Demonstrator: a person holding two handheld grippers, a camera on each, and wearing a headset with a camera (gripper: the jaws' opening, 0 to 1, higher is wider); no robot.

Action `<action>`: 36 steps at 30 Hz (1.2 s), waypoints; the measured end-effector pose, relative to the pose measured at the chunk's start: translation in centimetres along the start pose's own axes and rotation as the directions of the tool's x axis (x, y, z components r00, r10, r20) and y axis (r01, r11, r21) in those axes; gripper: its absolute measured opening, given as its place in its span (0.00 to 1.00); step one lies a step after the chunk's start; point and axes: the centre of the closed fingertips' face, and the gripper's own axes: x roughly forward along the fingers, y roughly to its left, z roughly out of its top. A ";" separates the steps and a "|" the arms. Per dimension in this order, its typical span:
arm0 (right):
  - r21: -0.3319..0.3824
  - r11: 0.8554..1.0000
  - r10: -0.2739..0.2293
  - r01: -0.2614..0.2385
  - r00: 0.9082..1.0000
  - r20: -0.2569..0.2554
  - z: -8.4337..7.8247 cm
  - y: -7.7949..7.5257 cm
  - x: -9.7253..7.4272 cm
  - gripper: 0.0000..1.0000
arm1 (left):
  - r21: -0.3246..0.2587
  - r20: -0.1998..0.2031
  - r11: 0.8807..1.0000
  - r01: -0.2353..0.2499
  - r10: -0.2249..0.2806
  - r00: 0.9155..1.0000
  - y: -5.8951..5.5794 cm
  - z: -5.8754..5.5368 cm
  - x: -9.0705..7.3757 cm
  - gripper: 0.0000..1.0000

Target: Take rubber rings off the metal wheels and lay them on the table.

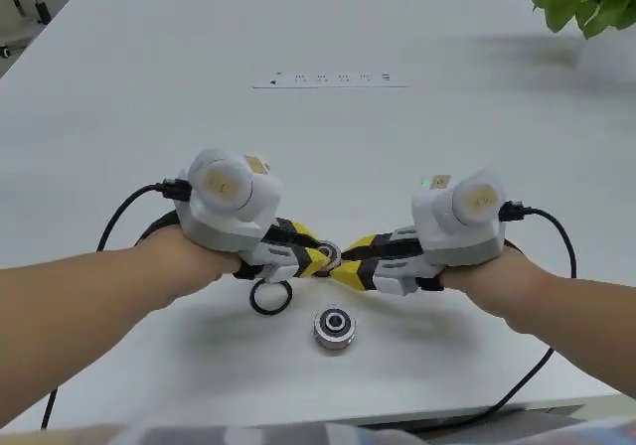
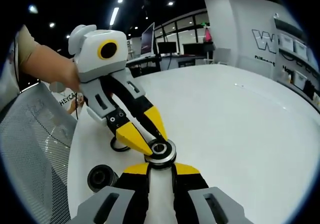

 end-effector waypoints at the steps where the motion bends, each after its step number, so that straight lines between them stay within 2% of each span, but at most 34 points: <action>1: 0.001 1.000 0.000 0.000 1.000 0.000 0.0 0.0 0.0 0.14 | -0.002 0.002 1.000 0.000 0.000 1.000 0.0 0.0 0.0 0.14; 12: 0.007 1.000 0.007 -0.007 1.000 0.009 0.0 -0.1 0.0 0.14 | 0.004 0.001 1.000 -0.019 0.019 1.000 -0.3 0.1 0.1 0.13; 13: 0.015 1.000 0.009 -0.009 1.000 0.013 0.0 -0.1 0.0 0.14 | -0.001 0.003 1.000 -0.019 0.019 1.000 -0.2 0.1 0.0 0.13; 15: 0.079 0.997 0.025 -0.026 0.999 0.023 -0.2 0.0 0.0 0.15 | -0.006 0.005 1.000 -0.019 0.019 1.000 -0.2 0.0 0.1 0.13; 22: 0.038 0.999 0.014 -0.014 1.000 0.022 -0.1 0.2 0.0 0.14 | -0.011 0.008 1.000 -0.025 0.025 1.000 -0.1 0.0 0.2 0.13; 29: 0.036 0.999 0.000 -0.001 1.000 0.016 -0.1 0.1 -0.1 0.13 | -0.016 0.007 0.999 -0.033 0.033 0.999 0.0 0.0 0.2 0.13; 31: 0.039 0.999 -0.001 0.000 1.000 0.016 -0.2 0.0 -0.2 0.11 | -0.017 0.008 0.999 -0.034 0.034 0.999 0.1 0.0 0.2 0.13; 33: 0.038 0.999 -0.006 0.006 1.000 0.014 -0.4 -0.3 -0.5 0.00 | -0.019 0.011 0.999 -0.032 0.032 0.999 0.1 0.0 0.3 0.13; 34: 0.068 0.998 -0.012 0.011 1.000 0.012 -0.4 -0.3 -0.4 0.00 | -0.017 0.010 0.999 -0.033 0.033 0.999 0.1 0.0 0.3 0.13; 36: 0.039 0.999 -0.009 0.008 1.000 0.010 -0.3 -0.1 -0.3 0.00 | -0.017 0.010 0.999 -0.034 0.034 0.999 0.1 0.0 0.3 0.13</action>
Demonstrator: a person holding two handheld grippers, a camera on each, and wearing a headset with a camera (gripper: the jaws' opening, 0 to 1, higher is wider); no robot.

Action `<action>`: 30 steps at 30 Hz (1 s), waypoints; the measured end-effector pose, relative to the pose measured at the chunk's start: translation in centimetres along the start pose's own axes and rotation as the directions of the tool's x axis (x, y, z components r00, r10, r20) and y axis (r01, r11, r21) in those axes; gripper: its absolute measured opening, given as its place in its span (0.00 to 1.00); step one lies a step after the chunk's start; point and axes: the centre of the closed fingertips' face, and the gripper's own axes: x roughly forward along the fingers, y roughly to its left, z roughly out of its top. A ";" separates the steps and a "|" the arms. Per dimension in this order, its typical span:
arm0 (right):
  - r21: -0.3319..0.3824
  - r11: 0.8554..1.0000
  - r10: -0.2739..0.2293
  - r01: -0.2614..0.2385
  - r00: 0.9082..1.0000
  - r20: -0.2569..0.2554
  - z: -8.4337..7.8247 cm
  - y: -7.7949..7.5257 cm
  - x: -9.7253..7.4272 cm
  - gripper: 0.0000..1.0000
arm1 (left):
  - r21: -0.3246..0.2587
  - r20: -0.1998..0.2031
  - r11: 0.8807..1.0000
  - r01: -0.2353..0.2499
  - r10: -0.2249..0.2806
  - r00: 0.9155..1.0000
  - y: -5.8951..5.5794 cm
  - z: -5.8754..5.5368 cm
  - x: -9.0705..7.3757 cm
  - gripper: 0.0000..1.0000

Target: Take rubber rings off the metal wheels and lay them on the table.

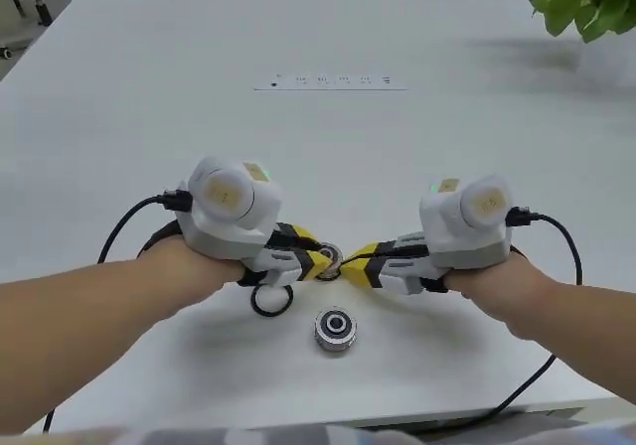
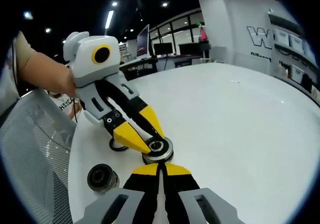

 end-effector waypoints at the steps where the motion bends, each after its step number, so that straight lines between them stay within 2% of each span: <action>1: 0.003 1.000 0.000 0.000 1.000 -0.001 0.0 0.0 0.0 0.00 | 0.000 0.001 1.000 0.000 0.000 1.000 0.0 0.0 0.0 0.13; 5: 0.042 0.999 -0.008 0.008 1.000 0.003 0.0 -0.3 0.0 0.00 | 0.002 -0.001 1.000 -0.005 0.005 1.000 0.1 0.0 0.0 0.13; 8: 0.106 0.994 -0.014 0.012 1.000 0.018 0.0 -0.4 -0.1 0.00 | 0.003 -0.007 1.000 -0.005 0.005 1.000 0.1 0.0 0.0 0.13; 13: 0.151 0.988 -0.023 0.017 0.999 0.036 0.1 -0.8 -0.4 0.00 | 0.015 -0.014 1.000 -0.009 0.010 1.000 0.1 0.0 0.0 0.12; 17: 0.246 0.969 -0.041 0.014 0.994 0.105 1.2 -1.5 -0.8 0.00 | 0.013 -0.015 1.000 -0.013 0.013 1.000 0.0 0.0 0.0 0.12; 20: 0.221 0.975 -0.041 0.020 0.995 0.091 1.1 -1.2 -0.8 0.00 | 0.003 -0.019 1.000 -0.018 0.018 1.000 -0.2 0.0 0.0 0.12; 25: 0.264 0.964 -0.039 0.007 0.992 0.117 1.3 -1.1 -1.0 0.00 | 0.010 -0.028 0.999 -0.035 0.035 0.999 -0.3 0.0 0.1 0.12; 30: 0.281 0.960 -0.036 0.002 0.993 0.116 1.4 -0.9 -1.0 0.00 | 0.023 -0.034 0.999 -0.041 0.042 0.999 -0.4 0.0 0.0 0.12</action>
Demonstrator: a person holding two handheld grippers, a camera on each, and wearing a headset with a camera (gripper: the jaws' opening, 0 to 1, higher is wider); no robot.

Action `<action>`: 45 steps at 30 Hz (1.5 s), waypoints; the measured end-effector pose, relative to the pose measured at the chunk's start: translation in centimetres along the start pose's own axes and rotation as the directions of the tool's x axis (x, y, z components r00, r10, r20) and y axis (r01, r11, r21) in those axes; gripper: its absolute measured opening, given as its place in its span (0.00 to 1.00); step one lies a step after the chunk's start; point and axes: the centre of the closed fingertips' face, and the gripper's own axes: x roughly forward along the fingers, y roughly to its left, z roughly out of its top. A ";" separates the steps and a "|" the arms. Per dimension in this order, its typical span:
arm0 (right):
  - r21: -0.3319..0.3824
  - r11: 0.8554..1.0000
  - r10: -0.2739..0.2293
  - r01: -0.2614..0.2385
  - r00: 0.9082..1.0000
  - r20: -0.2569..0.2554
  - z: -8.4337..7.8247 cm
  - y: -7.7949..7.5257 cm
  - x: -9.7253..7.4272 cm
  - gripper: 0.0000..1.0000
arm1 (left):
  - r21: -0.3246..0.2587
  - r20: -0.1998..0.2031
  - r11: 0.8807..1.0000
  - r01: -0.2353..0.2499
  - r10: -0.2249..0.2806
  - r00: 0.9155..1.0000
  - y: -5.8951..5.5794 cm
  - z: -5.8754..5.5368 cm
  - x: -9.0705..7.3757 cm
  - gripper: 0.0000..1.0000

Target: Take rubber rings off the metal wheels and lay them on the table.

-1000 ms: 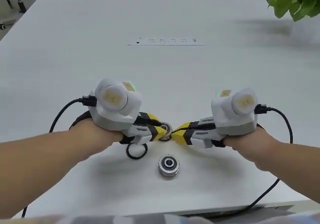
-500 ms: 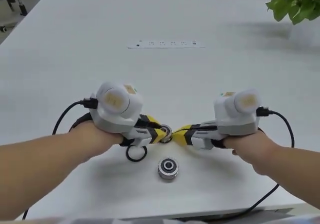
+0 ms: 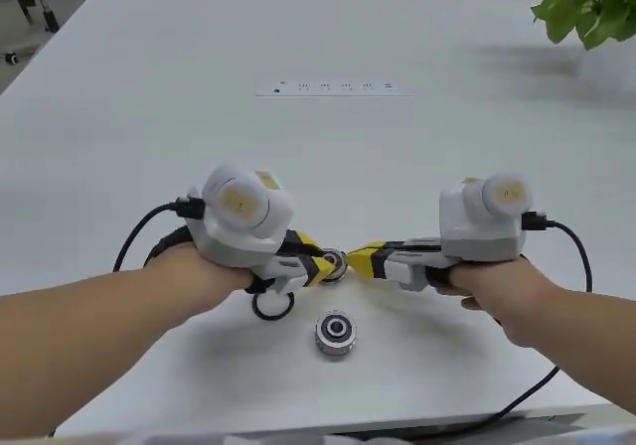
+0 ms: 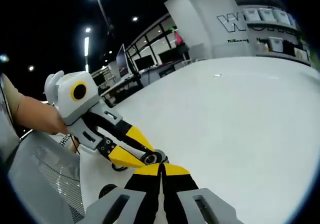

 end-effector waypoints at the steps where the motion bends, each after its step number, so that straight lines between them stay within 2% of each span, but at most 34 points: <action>1: -0.001 1.000 0.000 0.000 1.000 0.001 0.0 0.1 0.0 0.00 | 0.001 0.000 1.000 -0.001 0.001 1.000 0.0 0.0 0.0 0.12; 13: -0.010 0.999 0.046 -0.046 0.999 0.000 0.2 1.5 0.5 0.00 | 0.020 -0.010 1.000 -0.007 0.008 1.000 0.0 0.0 0.0 0.12; 16: -0.008 0.996 0.093 -0.093 0.995 0.035 1.1 2.4 0.6 0.00 | 0.019 -0.007 1.000 -0.007 0.007 1.000 0.0 0.0 0.1 0.12; 26: -0.002 0.997 0.071 -0.071 0.997 0.018 0.6 1.8 0.4 0.00 | 0.006 0.002 1.000 -0.008 0.008 1.000 0.0 0.0 0.1 0.12; 33: 0.006 0.998 0.059 -0.060 0.998 0.030 1.1 1.6 0.1 0.00 | 0.012 -0.011 1.000 0.009 -0.009 1.000 -0.3 0.0 0.0 0.14; 40: 0.014 0.998 0.066 -0.067 0.997 0.042 1.3 1.8 -0.4 0.00 | 0.034 0.003 0.999 0.041 -0.042 0.999 -0.8 0.3 -1.0 0.20; 43: 0.021 0.997 0.067 -0.068 0.996 0.054 1.7 1.9 -0.5 0.00 | 0.086 0.012 0.994 0.070 -0.071 0.997 -1.5 0.5 -1.7 0.24; 45: 0.021 0.997 0.069 -0.070 0.996 0.059 1.9 2.0 -0.6 0.00 | 0.106 0.011 0.992 0.071 -0.073 0.997 -1.7 0.5 -2.2 0.26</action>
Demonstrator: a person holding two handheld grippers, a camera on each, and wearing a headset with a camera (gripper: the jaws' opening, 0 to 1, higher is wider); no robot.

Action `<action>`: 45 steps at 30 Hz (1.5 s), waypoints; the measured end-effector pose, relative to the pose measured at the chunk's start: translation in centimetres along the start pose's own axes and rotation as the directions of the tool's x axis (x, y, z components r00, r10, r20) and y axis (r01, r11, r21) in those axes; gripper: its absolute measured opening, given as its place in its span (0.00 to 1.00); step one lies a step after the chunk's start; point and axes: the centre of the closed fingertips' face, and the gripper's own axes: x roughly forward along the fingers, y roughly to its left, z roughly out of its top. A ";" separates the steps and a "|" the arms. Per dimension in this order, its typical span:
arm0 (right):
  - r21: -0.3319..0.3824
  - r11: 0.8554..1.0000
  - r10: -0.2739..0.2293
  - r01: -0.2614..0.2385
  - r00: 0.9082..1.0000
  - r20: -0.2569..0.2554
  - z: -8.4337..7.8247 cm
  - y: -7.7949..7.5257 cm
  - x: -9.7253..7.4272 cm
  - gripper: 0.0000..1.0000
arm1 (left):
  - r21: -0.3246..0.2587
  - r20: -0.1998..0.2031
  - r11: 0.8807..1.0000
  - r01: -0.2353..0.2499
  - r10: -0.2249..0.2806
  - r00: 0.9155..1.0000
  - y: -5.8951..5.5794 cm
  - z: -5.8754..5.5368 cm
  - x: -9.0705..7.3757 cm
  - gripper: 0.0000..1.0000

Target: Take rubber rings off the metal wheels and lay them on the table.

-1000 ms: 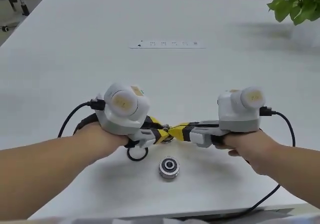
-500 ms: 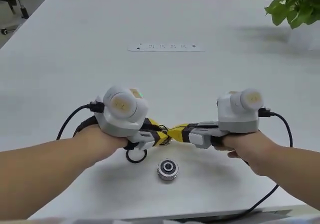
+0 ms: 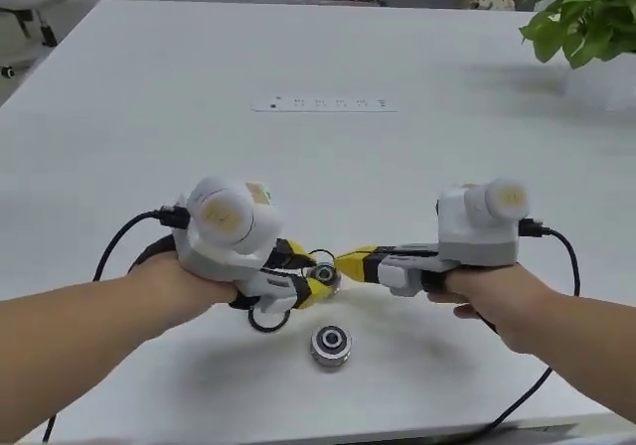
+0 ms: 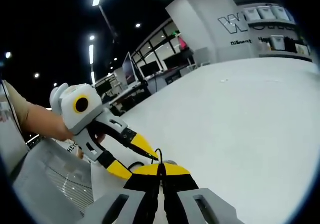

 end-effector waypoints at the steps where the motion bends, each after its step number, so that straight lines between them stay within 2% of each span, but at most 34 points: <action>1: 0.001 1.000 0.002 -0.002 1.000 0.001 0.1 0.1 0.0 0.00 | 0.005 0.006 1.000 0.005 -0.005 1.000 -0.1 0.1 -0.3 0.27; 6: 0.008 1.000 0.018 -0.018 1.000 0.013 0.5 0.6 -0.2 0.00 | -0.003 0.035 1.000 0.005 -0.005 0.999 -0.1 0.4 -1.9 0.32; 10: 0.008 0.999 0.032 -0.032 0.999 0.022 1.1 1.2 -0.2 0.00 | -0.022 0.060 1.000 -0.005 0.006 0.998 0.4 0.5 -3.3 0.36; 17: -0.028 0.997 0.073 -0.073 0.997 -0.005 1.0 2.8 0.3 0.00 | -0.061 0.109 0.998 -0.032 0.038 0.993 0.5 1.1 -5.7 0.44; 22: -0.041 0.994 0.105 -0.106 0.994 -0.027 0.9 4.4 0.9 0.00 | -0.076 0.111 0.996 -0.045 0.054 0.992 0.3 0.4 -7.1 0.48; 27: -0.034 0.991 0.128 -0.129 0.991 -0.044 0.7 5.4 1.5 0.00 | -0.097 0.118 0.993 -0.061 0.072 0.990 0.2 -0.3 -8.3 0.52; 31: -0.034 0.988 0.150 -0.152 0.986 -0.073 0.2 6.3 2.1 0.00 | -0.097 0.105 0.992 -0.076 0.086 0.991 0.1 -1.3 -9.1 0.55; 36: -0.010 0.985 0.168 -0.170 0.980 -0.103 -0.5 6.4 3.1 0.00 | -0.114 0.107 0.989 -0.090 0.102 0.989 0.1 -2.0 -10.0 0.57; 45: -0.015 0.984 0.172 -0.176 0.974 -0.151 -1.5 6.3 4.2 0.00 | -0.140 0.107 0.983 -0.116 0.131 0.986 0.6 -3.0 -11.1 0.58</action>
